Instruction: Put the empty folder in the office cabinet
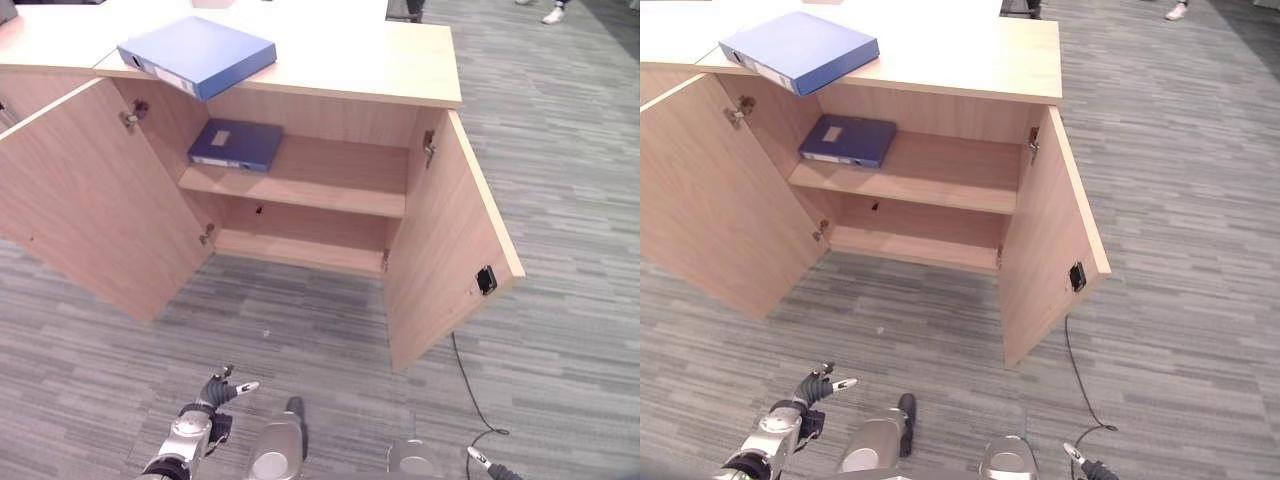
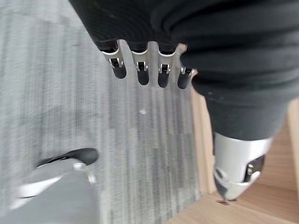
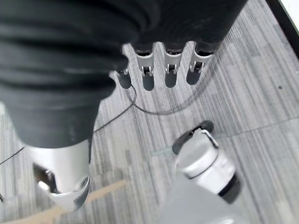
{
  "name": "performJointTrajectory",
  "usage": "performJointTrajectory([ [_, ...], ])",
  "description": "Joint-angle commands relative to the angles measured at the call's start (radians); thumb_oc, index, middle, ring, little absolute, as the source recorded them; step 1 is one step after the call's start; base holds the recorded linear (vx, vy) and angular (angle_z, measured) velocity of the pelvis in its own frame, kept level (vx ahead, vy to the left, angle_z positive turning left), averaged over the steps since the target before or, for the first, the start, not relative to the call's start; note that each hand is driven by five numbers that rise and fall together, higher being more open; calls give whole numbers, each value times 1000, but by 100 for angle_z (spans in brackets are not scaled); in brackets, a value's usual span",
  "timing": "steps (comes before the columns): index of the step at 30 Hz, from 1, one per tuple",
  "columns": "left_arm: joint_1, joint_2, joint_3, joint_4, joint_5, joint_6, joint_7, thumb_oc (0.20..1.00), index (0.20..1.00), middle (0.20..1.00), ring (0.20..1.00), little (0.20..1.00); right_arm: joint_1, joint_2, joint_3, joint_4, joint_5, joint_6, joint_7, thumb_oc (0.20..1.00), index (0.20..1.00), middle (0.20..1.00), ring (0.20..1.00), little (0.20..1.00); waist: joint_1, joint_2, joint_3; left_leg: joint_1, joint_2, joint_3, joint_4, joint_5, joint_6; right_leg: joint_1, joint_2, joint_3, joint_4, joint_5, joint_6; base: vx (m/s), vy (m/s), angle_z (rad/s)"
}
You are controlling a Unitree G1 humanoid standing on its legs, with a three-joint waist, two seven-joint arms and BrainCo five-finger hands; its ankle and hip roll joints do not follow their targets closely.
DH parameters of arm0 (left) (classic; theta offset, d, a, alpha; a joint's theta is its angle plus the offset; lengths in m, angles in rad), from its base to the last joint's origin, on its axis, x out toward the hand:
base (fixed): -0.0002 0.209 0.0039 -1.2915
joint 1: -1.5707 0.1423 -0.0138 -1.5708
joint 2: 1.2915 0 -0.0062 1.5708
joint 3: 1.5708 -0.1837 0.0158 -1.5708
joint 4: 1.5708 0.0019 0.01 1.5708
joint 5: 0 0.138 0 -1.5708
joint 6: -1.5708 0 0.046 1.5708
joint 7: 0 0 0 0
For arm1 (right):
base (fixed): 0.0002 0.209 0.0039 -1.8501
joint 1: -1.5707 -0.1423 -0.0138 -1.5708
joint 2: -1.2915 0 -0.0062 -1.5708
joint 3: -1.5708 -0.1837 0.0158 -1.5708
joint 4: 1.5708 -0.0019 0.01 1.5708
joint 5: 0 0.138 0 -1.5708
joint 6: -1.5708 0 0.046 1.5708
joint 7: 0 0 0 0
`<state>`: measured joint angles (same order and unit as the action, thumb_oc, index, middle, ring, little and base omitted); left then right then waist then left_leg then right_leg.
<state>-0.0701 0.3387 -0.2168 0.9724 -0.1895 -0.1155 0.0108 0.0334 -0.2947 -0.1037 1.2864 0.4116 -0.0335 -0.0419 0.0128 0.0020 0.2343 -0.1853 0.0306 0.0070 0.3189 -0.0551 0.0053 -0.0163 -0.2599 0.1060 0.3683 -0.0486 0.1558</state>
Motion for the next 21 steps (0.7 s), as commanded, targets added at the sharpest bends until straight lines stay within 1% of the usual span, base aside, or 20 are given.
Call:
performJointTrajectory([
  [1, 51, 64, 30, -97, -15, -23, -5, 1000, 1000, 1000, 1000, 1000, -5, -15, 24, -39, 14, -10, -9, 1000, 1000, 1000, 1000, 1000, 29, 21, -37, 108, 217, 9, -211, 49, -128, 14, -159, -264, 27, 91, 17, -16, 417, -100],
  [2, 62, 64, 37, -108, -12, -20, -9, 1000, 1000, 1000, 1000, 1000, -8, -12, 28, -43, 11, -11, -7, 1000, 1000, 1000, 1000, 1000, 32, 22, -39, 118, 193, 22, -221, 47, -109, 10, -117, -300, 47, 58, 18, -12, 566, -94],
  [3, 72, 63, 43, -114, -5, -17, -16, 1000, 1000, 1000, 1000, 1000, -5, -9, 30, -47, 10, -13, -3, 1000, 1000, 1000, 1000, 1000, 33, 22, -36, 134, 163, 36, -234, 43, -90, 4, -52, -309, 60, 21, 20, -3, 332, -57],
  [4, 72, 63, 43, -114, -4, -17, -16, 1000, 1000, 1000, 1000, 1000, -5, -9, 30, -47, 10, -13, -3, 1000, 1000, 1000, 1000, 1000, 34, 23, -37, 133, 165, 36, -236, 46, -90, 3, -50, -309, 58, 24, 19, -20, 436, 18],
  [5, 79, 52, 48, -108, 9, -11, -22, 1000, 1000, 1000, 1000, 1000, -7, -8, 44, -49, 14, -18, 1, 1000, 1000, 1000, 1000, 1000, 31, 23, -22, 150, 103, 54, -257, 52, -59, -35, 88, -323, 64, -9, 16, -7, 365, 13],
  [6, 75, 47, 52, -100, 12, -8, -20, 1000, 1000, 1000, 1000, 1000, -10, -5, 51, -48, 22, -22, 0, 1000, 1000, 1000, 1000, 1000, 31, 15, -11, 164, 71, 60, -264, 47, -53, -44, 141, -339, 34, -30, 24, -8, 364, 6],
  [7, 74, 46, 52, -100, 12, -8, -20, 1000, 1000, 1000, 1000, 1000, -11, -5, 50, -48, 22, -22, 0, 1000, 1000, 1000, 1000, 1000, 31, 17, -12, 162, 73, 60, -266, 50, -53, -44, 144, -340, 29, -25, 23, 57, 203, -12],
  [8, 66, 44, 59, -85, 13, 1, -10, 1000, 1000, 1000, 1000, 1000, -15, 0, 61, -48, 26, -27, -3, 1000, 1000, 1000, 1000, 1000, 43, 11, -5, 180, 47, 83, -265, 33, -54, -53, 158, -436, -25, -43, -2, 45, 117, -7],
  [9, 65, 44, 59, -84, 13, 1, -10, 1000, 1000, 1000, 1000, 1000, -16, 0, 61, -48, 26, -27, -4, 1000, 1000, 1000, 1000, 1000, 40, 11, -3, 182, 48, 81, -264, 32, -54, -50, 158, -439, -25, -45, -2, 78, 125, 15],
  [10, 68, 32, 57, -82, 17, -5, -21, 1000, 1000, 1000, 1000, 1000, -9, 5, 67, -41, 18, -24, -4, 1000, 1000, 1000, 1000, 1000, 57, 2, -11, 184, 35, 100, -247, 13, -56, -8, 129, -510, -93, -66, -45, 59, 8, 37],
  [11, 68, 15, 46, -74, 23, -12, -27, 1000, 1000, 1000, 1000, 1000, 2, -6, 81, -34, 8, -26, 0, 1000, 1000, 1000, 1000, 1000, 33, 7, -7, 175, 30, 92, -193, -8, -72, 20, 163, -429, -155, -92, -81, 92, 30, 17],
  [12, 70, 9, 48, -77, 17, -13, -30, 1000, 1000, 1000, 1000, 1000, 4, -11, 83, -30, 2, -22, 3, 1000, 1000, 1000, 1000, 1000, 30, 7, -8, 160, 28, 100, -152, -14, -87, 40, 171, -393, -200, -85, -87, 65, 22, 7],
  [13, 70, 9, 48, -77, 17, -13, -30, 1000, 1000, 1000, 1000, 1000, 4, -11, 83, -30, 2, -22, 3, 1000, 1000, 1000, 1000, 1000, 30, 7, -9, 159, 28, 100, -152, -14, -87, 39, 171, -393, -201, -85, -87, 14, 62, 7],
  [14, 71, 0, 44, -95, 2, -15, -37, 1000, 1000, 1000, 1000, 1000, 5, -23, 94, -28, -11, -20, 3, 1000, 1000, 1000, 1000, 1000, 31, 9, 7, 96, 40, 114, 9, 21, -123, 71, 162, -370, -236, -81, -117, -23, 42, 46],
  [15, 72, -1, 44, -96, 2, -14, -37, 1000, 1000, 1000, 1000, 1000, 5, -23, 94, -28, -11, -19, 3, 1000, 1000, 1000, 1000, 1000, 29, 12, 5, 89, 43, 111, 19, 17, -124, 70, 166, -372, -238, -80, -118, -26, 112, 24],
  [16, 81, -9, 47, -111, -18, -12, -30, 1000, 1000, 1000, 1000, 1000, -5, -38, 110, -29, -17, -19, 4, 1000, 1000, 1000, 1000, 1000, 44, 29, 26, 33, 28, 37, 130, 96, -147, 90, 187, -316, -254, -90, -146, 39, 120, -6],
  [17, 84, -14, 48, -103, -21, -11, -28, 1000, 1000, 1000, 1000, 1000, -12, -45, 109, -22, -22, -15, 3, 1000, 1000, 1000, 1000, 1000, 41, 30, 24, 22, 41, 12, 130, 102, -145, 103, 181, -306, -266, -92, -142, 92, 180, -37],
  [18, 85, -15, 49, -98, -21, -13, -25, 1000, 1000, 1000, 1000, 1000, -13, -51, 109, -19, -26, -12, 3, 1000, 1000, 1000, 1000, 1000, 41, 27, 24, 11, 69, 2, 111, 99, -138, 116, 168, -300, -279, -94, -133, 150, 192, -28],
  [20, 89, -7, 54, -94, -23, -10, -25, 1000, 1000, 1000, 1000, 1000, -7, -58, 105, -22, -31, -5, 6, 1000, 1000, 1000, 1000, 1000, 43, 22, 17, 36, 135, -4, 9, 89, -123, 124, 144, -291, -276, -112, -117, 136, 183, -51],
  [21, 90, -7, 54, -94, -23, -10, -25, 1000, 1000, 1000, 1000, 1000, -7, -58, 105, -22, -31, -5, 6, 1000, 1000, 1000, 1000, 1000, 43, 22, 18, 37, 135, -3, 8, 89, -123, 125, 144, -290, -276, -112, -117, 152, 201, -69],
])
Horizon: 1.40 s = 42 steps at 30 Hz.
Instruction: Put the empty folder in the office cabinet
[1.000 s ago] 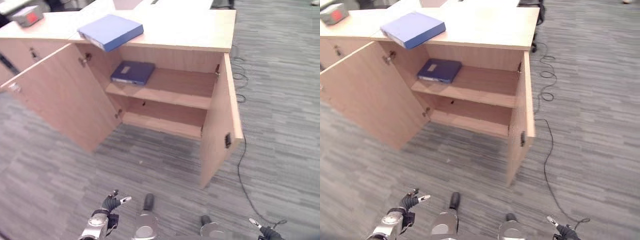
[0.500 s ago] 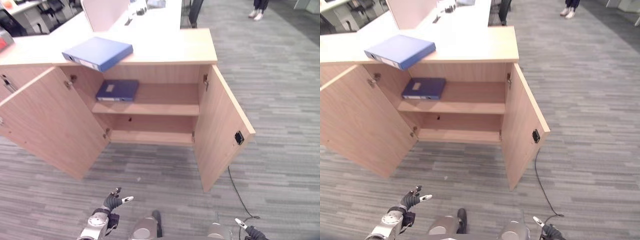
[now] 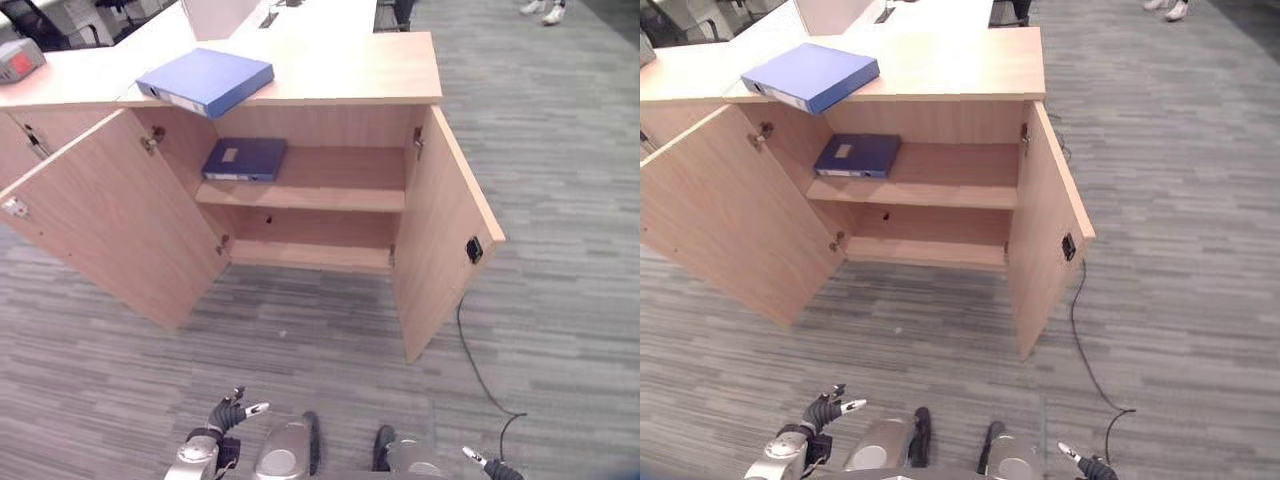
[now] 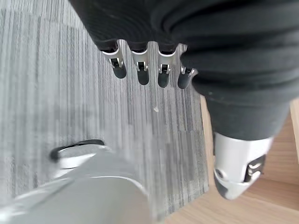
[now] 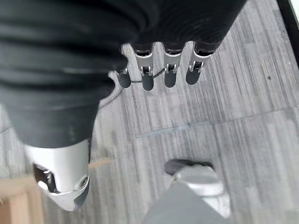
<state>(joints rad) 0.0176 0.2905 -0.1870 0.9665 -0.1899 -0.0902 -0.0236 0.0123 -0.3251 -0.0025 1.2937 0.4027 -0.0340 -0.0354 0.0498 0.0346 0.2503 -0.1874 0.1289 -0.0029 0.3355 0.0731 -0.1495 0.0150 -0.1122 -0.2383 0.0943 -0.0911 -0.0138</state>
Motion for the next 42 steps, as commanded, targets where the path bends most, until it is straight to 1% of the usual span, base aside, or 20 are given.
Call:
performJointTrajectory([
  [1, 4, 44, 30, -91, -27, -35, 13, 1000, 1000, 1000, 1000, 1000, 19, -36, 1, -29, -26, -2, 0, 1000, 1000, 1000, 1000, 1000, 9, -6, -5, 43, 81, -16, -96, -14, 27, 96, -10, 67, 8, -84, 64, 223, 355, -30],
  [2, 4, 46, 29, -91, -29, -32, 15, 1000, 1000, 1000, 1000, 1000, 20, -46, -1, -26, -36, 1, 1, 1000, 1000, 1000, 1000, 1000, 9, 14, -14, 51, 138, -63, -218, 42, 20, 92, -6, 97, 32, -114, 74, 289, 471, 9],
  [4, 1, 44, 30, -80, -32, -35, 20, 1000, 1000, 1000, 1000, 1000, 17, -56, 1, -23, -47, 2, -2, 1000, 1000, 1000, 1000, 1000, 18, 25, -14, 27, 185, -109, -305, 70, 9, 93, -16, 139, 88, -164, 80, 257, 439, 17],
  [10, -22, 50, 34, -48, -38, -40, 27, 1000, 1000, 1000, 1000, 1000, 11, -71, 1, -28, -51, 5, 2, 1000, 1000, 1000, 1000, 1000, 32, 28, -14, -40, 245, -132, -369, 93, -9, 90, -71, 203, 209, -240, 108, 202, 400, -9],
  [13, -31, 52, 32, -25, -45, -43, 30, 1000, 1000, 1000, 1000, 1000, 3, -71, 5, -30, -61, 5, 4, 1000, 1000, 1000, 1000, 1000, 41, 23, -27, -62, 265, -160, -357, 97, -25, 97, -120, 232, 229, -244, 150, 189, 553, 13],
  [15, -39, 54, 16, -11, -30, -48, 27, 1000, 1000, 1000, 1000, 1000, 6, -57, -10, -22, -72, 7, 10, 1000, 1000, 1000, 1000, 1000, 41, 6, -53, -65, 250, -165, -312, 85, -48, 110, -195, 246, 218, -180, 204, 179, 683, 18],
  [16, -47, 56, 8, -8, -26, -47, 25, 1000, 1000, 1000, 1000, 1000, 9, -46, -17, -22, -70, 7, 9, 1000, 1000, 1000, 1000, 1000, 39, -8, -58, -64, 228, -148, -290, 80, -49, 112, -224, 246, 209, -102, 219, 133, 560, 27],
  [18, -58, 68, -3, -10, -22, -51, 27, 1000, 1000, 1000, 1000, 1000, 12, -25, -30, -16, -51, 7, 5, 1000, 1000, 1000, 1000, 1000, 39, -41, -66, -46, 173, -115, -269, 56, -36, 82, -281, 255, 211, 109, 235, 96, 427, 8],
  [19, -58, 68, -3, -10, -22, -51, 27, 1000, 1000, 1000, 1000, 1000, 12, -25, -30, -16, -51, 7, 5, 1000, 1000, 1000, 1000, 1000, 39, -42, -66, -46, 173, -114, -268, 55, -35, 82, -282, 256, 210, 110, 235, 73, 527, 0],
  [20, -58, 83, -9, -29, -28, -51, 19, 1000, 1000, 1000, 1000, 1000, 5, -6, -31, -25, -26, 6, 6, 1000, 1000, 1000, 1000, 1000, 40, -50, -58, -16, 144, -61, -268, 30, -13, 50, -327, 220, 219, 274, 233, 41, 344, -1],
  [21, -58, 83, -9, -29, -28, -51, 19, 1000, 1000, 1000, 1000, 1000, 5, -6, -31, -25, -26, 6, 6, 1000, 1000, 1000, 1000, 1000, 41, -51, -58, -15, 144, -60, -268, 30, -13, 51, -328, 221, 218, 274, 233, 100, 883, -14],
  [22, -46, 100, -3, -47, -27, -45, 13, 1000, 1000, 1000, 1000, 1000, -7, 18, -13, -41, -26, 0, 5, 1000, 1000, 1000, 1000, 1000, 51, -38, -44, 40, 106, 8, -290, -9, 32, 22, -363, 62, 273, 282, 213, 56, 546, -46],
  [24, -38, 104, 0, -49, -22, -42, 5, 1000, 1000, 1000, 1000, 1000, -9, 22, -6, -44, -35, 0, 7, 1000, 1000, 1000, 1000, 1000, 49, -34, -43, 54, 82, 17, -298, -20, 51, 8, -331, 39, 293, 258, 204, 97, 637, -42],
  [25, -35, 106, 4, -62, -18, -36, -1, 1000, 1000, 1000, 1000, 1000, -9, 28, 0, -55, -32, -4, 8, 1000, 1000, 1000, 1000, 1000, 41, -25, -27, 81, 38, 24, -302, -40, 81, -24, -239, 27, 325, 171, 185, 100, 531, -8],
  [26, -35, 106, 4, -63, -18, -36, -1, 1000, 1000, 1000, 1000, 1000, -9, 28, 0, -55, -32, -4, 8, 1000, 1000, 1000, 1000, 1000, 41, -23, -29, 79, 40, 23, -302, -38, 81, -26, -237, 26, 323, 174, 184, 144, 572, -15],
  [27, -37, 105, 10, -67, -13, -32, -5, 1000, 1000, 1000, 1000, 1000, -14, 32, 6, -63, -22, -10, 12, 1000, 1000, 1000, 1000, 1000, 34, -15, -11, 110, 5, 26, -306, -53, 100, -56, -147, 9, 312, 92, 168, 126, 318, -20],
  [28, -39, 105, 11, -60, -8, -33, -3, 1000, 1000, 1000, 1000, 1000, -15, 33, 13, -66, -21, -11, 15, 1000, 1000, 1000, 1000, 1000, 32, -16, -3, 130, -10, 29, -310, -65, 106, -68, -121, -2, 299, 59, 158, 174, 383, -25],
  [31, -54, 93, 15, -36, -8, -29, 1, 1000, 1000, 1000, 1000, 1000, -22, 34, 28, -69, -16, -15, 15, 1000, 1000, 1000, 1000, 1000, 16, -22, 11, 170, -47, 15, -327, -86, 115, -126, -64, -9, 187, 52, 147, 128, 114, -9],
  [35, -80, 74, -2, -6, 2, -38, 15, 1000, 1000, 1000, 1000, 1000, -37, 30, 30, -67, 5, -17, 11, 1000, 1000, 1000, 1000, 1000, -39, -19, 50, 243, -72, -14, -343, -137, 115, -231, -69, 22, 13, 154, 186, 245, 16, 32],
  [42, -83, 75, 7, -1, 1, -48, 18, 1000, 1000, 1000, 1000, 1000, -31, 18, 17, -28, -31, -5, 6, 1000, 1000, 1000, 1000, 1000, -63, -17, 47, 281, -85, -17, -315, -211, 98, -213, -143, 8, -113, 227, 214, 196, -61, 33],
])
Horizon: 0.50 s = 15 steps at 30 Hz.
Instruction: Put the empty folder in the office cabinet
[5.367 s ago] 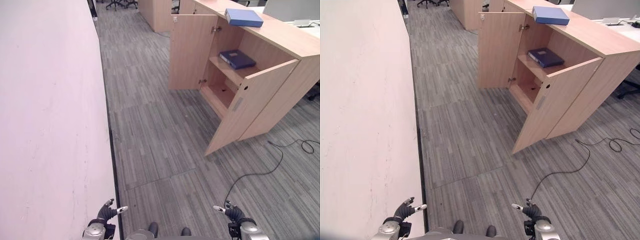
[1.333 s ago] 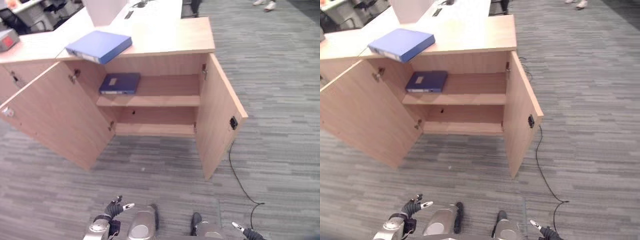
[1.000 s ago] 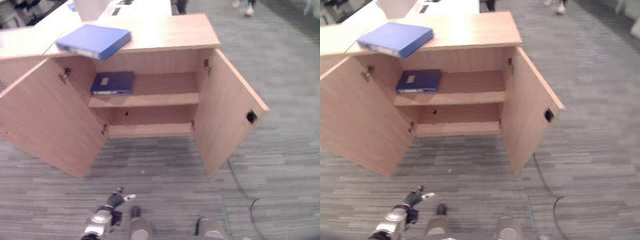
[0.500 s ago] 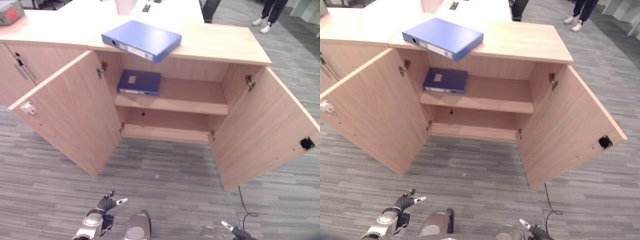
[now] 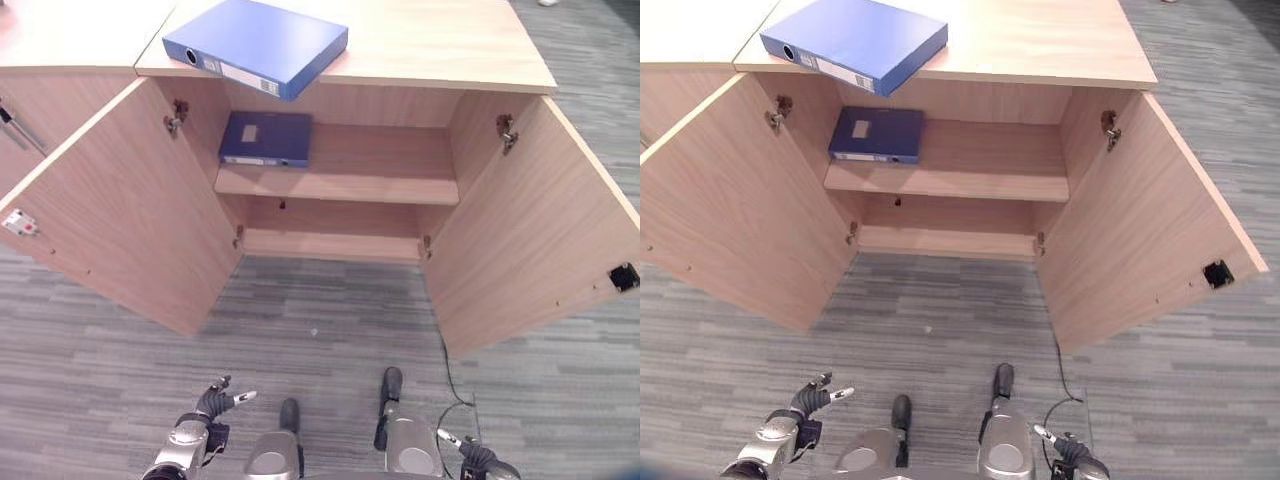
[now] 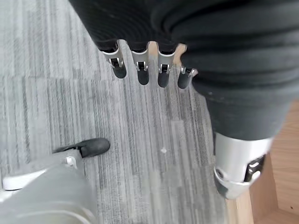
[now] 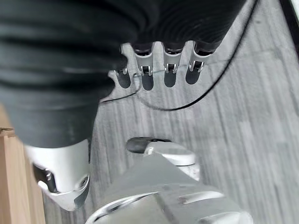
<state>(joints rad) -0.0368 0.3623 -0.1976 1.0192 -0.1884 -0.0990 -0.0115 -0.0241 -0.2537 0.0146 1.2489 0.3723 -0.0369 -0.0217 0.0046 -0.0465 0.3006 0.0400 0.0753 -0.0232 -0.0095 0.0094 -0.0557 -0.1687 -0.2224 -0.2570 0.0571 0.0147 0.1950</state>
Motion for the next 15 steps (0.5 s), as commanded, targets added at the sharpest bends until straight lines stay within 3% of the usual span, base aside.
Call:
performJointTrajectory([
  [1, -27, -3, 20, -42, 1, -40, 5, 1000, 1000, 1000, 1000, 1000, 11, -60, -2, 27, -6, -5, -10, 1000, 1000, 1000, 1000, 1000, -21, 62, -15, 69, -37, 0, 33, -162, 0, -19, -36, 34, -75, 130, 6, 292, 2, -4],
  [4, -9, -14, 26, -44, 3, -39, 7, 1000, 1000, 1000, 1000, 1000, 24, -69, -6, 45, -19, 1, -9, 1000, 1000, 1000, 1000, 1000, -30, 71, -42, 114, -17, -5, 37, -192, -17, 0, -36, 33, -60, 141, 4, 354, -77, 4],
  [7, -2, -19, 28, -57, -9, -37, 7, 1000, 1000, 1000, 1000, 1000, 38, -73, 1, 48, -25, 1, -3, 1000, 1000, 1000, 1000, 1000, -45, 85, -57, 136, 30, -29, 65, -204, -49, -2, -17, 42, -26, 114, -15, 307, -156, 6],
  [11, -5, -17, 32, -63, -21, -33, 7, 1000, 1000, 1000, 1000, 1000, 38, -84, 25, 43, -33, 0, 5, 1000, 1000, 1000, 1000, 1000, -48, 103, -63, 94, 86, -57, 218, -103, -95, 24, 53, 57, 12, 34, -76, 220, -155, 39],
  [12, -7, -13, 34, -67, -23, -29, 6, 1000, 1000, 1000, 1000, 1000, 32, -88, 28, 39, -33, 0, 6, 1000, 1000, 1000, 1000, 1000, -47, 94, -63, 69, 81, -67, 279, -50, -93, 34, 62, 59, 14, 19, -93, 162, -136, 4],
  [13, -7, -13, 35, -68, -23, -29, 6, 1000, 1000, 1000, 1000, 1000, 31, -87, 29, 40, -33, 0, 6, 1000, 1000, 1000, 1000, 1000, -48, 94, -63, 65, 82, -69, 284, -52, -94, 33, 62, 57, 16, 18, -94, 161, -186, 6],
  [14, -14, -7, 28, -80, -31, -26, 5, 1000, 1000, 1000, 1000, 1000, 20, -98, 31, 21, -16, -4, 6, 1000, 1000, 1000, 1000, 1000, -38, 71, -38, -32, 53, -90, 467, 16, -76, 61, 68, 70, 29, -15, -130, 79, -119, 2],
  [15, -14, -7, 29, -80, -31, -25, 5, 1000, 1000, 1000, 1000, 1000, 20, -97, 31, 21, -16, -4, 6, 1000, 1000, 1000, 1000, 1000, -40, 72, -37, -38, 53, -93, 476, 12, -76, 60, 69, 69, 32, -16, -130, 205, -233, 5],
])
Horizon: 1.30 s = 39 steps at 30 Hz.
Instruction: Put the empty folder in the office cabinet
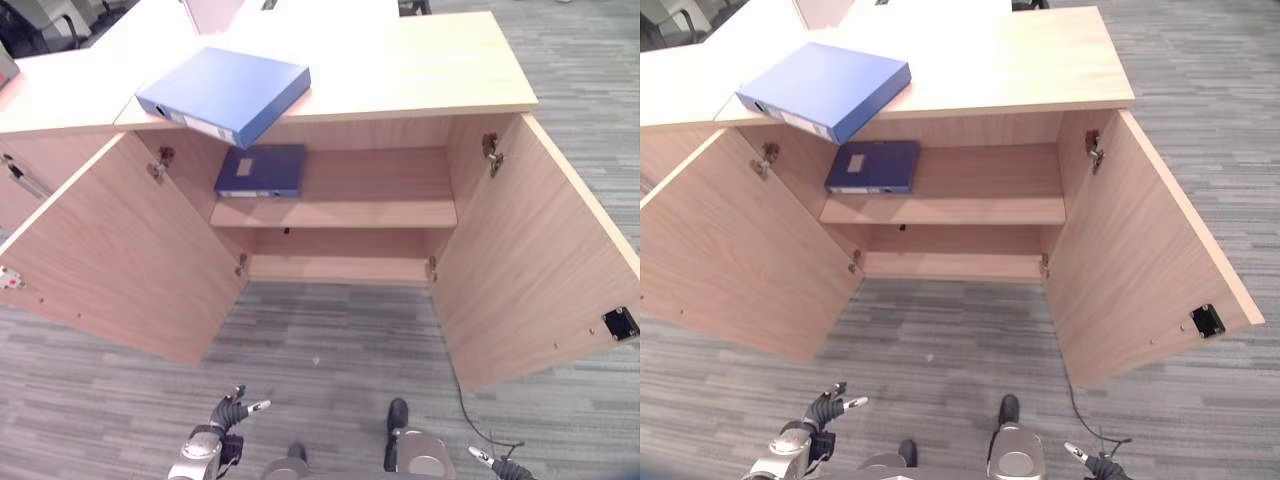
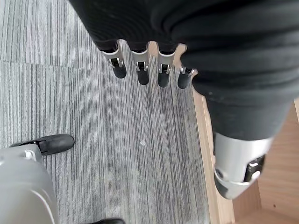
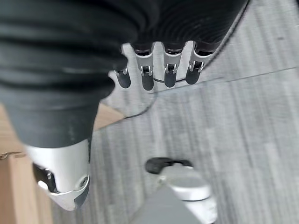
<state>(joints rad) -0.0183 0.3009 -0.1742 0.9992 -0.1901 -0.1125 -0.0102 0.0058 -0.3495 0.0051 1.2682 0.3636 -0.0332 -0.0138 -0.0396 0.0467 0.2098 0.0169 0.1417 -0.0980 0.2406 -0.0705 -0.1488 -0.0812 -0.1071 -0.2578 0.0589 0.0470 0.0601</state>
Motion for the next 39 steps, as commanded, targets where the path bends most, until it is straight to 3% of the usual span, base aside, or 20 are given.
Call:
performJointTrajectory([
  [1, -34, 64, 6, -72, -31, -10, 8, 1000, 1000, 1000, 1000, 1000, -18, -13, 49, -13, -8, -7, -1, 1000, 1000, 1000, 1000, 1000, 11, -41, 68, -65, -21, -8, 335, 124, 31, -11, -35, 80, 46, -79, -22, 164, -152, 6],
  [3, -36, 68, 5, -72, -29, -7, 11, 1000, 1000, 1000, 1000, 1000, -22, -19, 50, -14, -8, -4, -3, 1000, 1000, 1000, 1000, 1000, 15, -51, 75, -100, -14, 4, 368, 122, 38, -6, -37, 85, 59, -96, -26, 175, -112, -2],
  [5, -49, 68, 6, -71, -39, -7, 14, 1000, 1000, 1000, 1000, 1000, -31, -29, 48, -18, 0, -2, -5, 1000, 1000, 1000, 1000, 1000, 39, -63, 89, -200, 2, 42, 336, 64, 52, 41, -31, 90, 58, -130, -25, 246, -41, -5],
  [6, -50, 68, 6, -71, -39, -7, 14, 1000, 1000, 1000, 1000, 1000, -31, -29, 47, -18, 0, -2, -5, 1000, 1000, 1000, 1000, 1000, 38, -66, 88, -202, -2, 42, 331, 69, 53, 40, -35, 89, 55, -127, -24, 294, 38, 7],
  [8, -45, 64, 2, -79, -37, -6, 9, 1000, 1000, 1000, 1000, 1000, -32, -33, 44, -20, 2, -7, -4, 1000, 1000, 1000, 1000, 1000, 67, -64, 83, -247, 15, 76, 129, 62, 48, 88, -20, 93, 41, -156, -11, 353, 101, 4],
  [10, -43, 63, 1, -78, -34, -4, 7, 1000, 1000, 1000, 1000, 1000, -35, -32, 44, -22, 5, -10, -10, 1000, 1000, 1000, 1000, 1000, 93, -42, 74, -280, 33, 72, -32, 139, 30, 129, 12, 100, 35, -186, -3, 307, 114, 5],
  [11, -43, 63, 0, -78, -34, -4, 7, 1000, 1000, 1000, 1000, 1000, -34, -32, 44, -22, 5, -10, -10, 1000, 1000, 1000, 1000, 1000, 96, -45, 79, -264, 32, 77, -48, 145, 28, 136, 9, 103, 36, -189, -4, 408, 127, -22],
  [12, -39, 61, -1, -76, -34, -6, 6, 1000, 1000, 1000, 1000, 1000, -36, -31, 45, -26, 9, -15, -15, 1000, 1000, 1000, 1000, 1000, 122, -36, 77, -299, 40, 59, -167, 185, 23, 182, 27, 121, 38, -229, -3, 393, 123, -27],
  [14, -38, 55, 6, -50, -37, -8, 8, 1000, 1000, 1000, 1000, 1000, -39, -26, 50, -25, 8, -17, -18, 1000, 1000, 1000, 1000, 1000, 157, -36, 71, -351, 38, 19, -267, 202, 17, 243, 45, 166, 46, -272, -1, 540, 187, -29],
  [16, -36, 52, 8, -36, -39, -8, 9, 1000, 1000, 1000, 1000, 1000, -39, -24, 52, -24, 4, -16, -17, 1000, 1000, 1000, 1000, 1000, 167, -39, 72, -359, 36, 2, -284, 209, 14, 261, 44, 186, 50, -286, -1, 409, 185, -38],
  [17, -34, 47, 19, -6, -48, -9, 11, 1000, 1000, 1000, 1000, 1000, -44, -20, 63, -21, -7, -16, -15, 1000, 1000, 1000, 1000, 1000, 187, -44, 68, -376, 37, -46, -286, 212, 2, 299, 42, 231, 49, -311, 6, 396, 214, -58],
  [23, -26, 42, 29, 38, -42, -11, 9, 1000, 1000, 1000, 1000, 1000, -34, -1, 75, -12, -33, -10, -2, 1000, 1000, 1000, 1000, 1000, 204, -55, 37, -350, 48, -67, -275, 241, -8, 339, 13, 275, 37, -330, 33, 276, 269, -59],
  [25, -34, 56, 21, 31, -38, -13, 8, 1000, 1000, 1000, 1000, 1000, -26, 15, 74, -4, -37, -7, -2, 1000, 1000, 1000, 1000, 1000, 208, -75, 14, -360, 36, -48, -228, 255, 3, 330, -29, 281, 47, -304, 68, 326, 491, -23],
  [26, -37, 59, 19, 28, -33, -12, 8, 1000, 1000, 1000, 1000, 1000, -32, 29, 70, 2, -37, -3, -1, 1000, 1000, 1000, 1000, 1000, 207, -90, -1, -351, 17, -35, -209, 254, 16, 304, -54, 291, 63, -255, 93, 346, 578, 9],
  [27, -45, 67, 15, 27, -29, -11, 11, 1000, 1000, 1000, 1000, 1000, -39, 41, 74, 4, -34, -2, -2, 1000, 1000, 1000, 1000, 1000, 202, -105, -8, -337, -4, -12, -203, 237, 37, 264, -80, 292, 105, -146, 119, 292, 542, -25],
  [30, -51, 88, 3, -4, -27, -13, 7, 1000, 1000, 1000, 1000, 1000, -53, 55, 86, -13, -35, -4, -2, 1000, 1000, 1000, 1000, 1000, 195, -110, -7, -297, -31, 30, -206, 185, 85, 182, -112, 263, 222, 8, 149, 162, 408, -21],
  [32, -51, 97, 1, -15, -22, -10, 7, 1000, 1000, 1000, 1000, 1000, -63, 55, 82, -26, -31, -4, -2, 1000, 1000, 1000, 1000, 1000, 190, -99, 0, -261, -42, 50, -210, 158, 109, 145, -131, 229, 301, 76, 152, 122, 391, 2],
  [36, -51, 100, 5, -10, -5, -2, 7, 1000, 1000, 1000, 1000, 1000, -73, 65, 84, -49, -27, -11, -3, 1000, 1000, 1000, 1000, 1000, 178, -61, 12, -181, -51, 92, -240, 125, 142, 101, -132, 127, 435, 86, 160, 90, 286, -20],
  [38, -55, 97, 6, -6, -6, -3, 9, 1000, 1000, 1000, 1000, 1000, -72, 70, 86, -55, -25, -13, -3, 1000, 1000, 1000, 1000, 1000, 167, -55, 17, -149, -59, 91, -255, 119, 146, 69, -110, 122, 449, 58, 148, 156, 215, -33],
  [39, -61, 94, 10, 1, -10, -5, 13, 1000, 1000, 1000, 1000, 1000, -71, 75, 89, -61, -19, -16, 0, 1000, 1000, 1000, 1000, 1000, 149, -42, 22, -118, -62, 92, -262, 110, 145, 17, -71, 110, 388, -15, 130, 185, 74, -30],
])
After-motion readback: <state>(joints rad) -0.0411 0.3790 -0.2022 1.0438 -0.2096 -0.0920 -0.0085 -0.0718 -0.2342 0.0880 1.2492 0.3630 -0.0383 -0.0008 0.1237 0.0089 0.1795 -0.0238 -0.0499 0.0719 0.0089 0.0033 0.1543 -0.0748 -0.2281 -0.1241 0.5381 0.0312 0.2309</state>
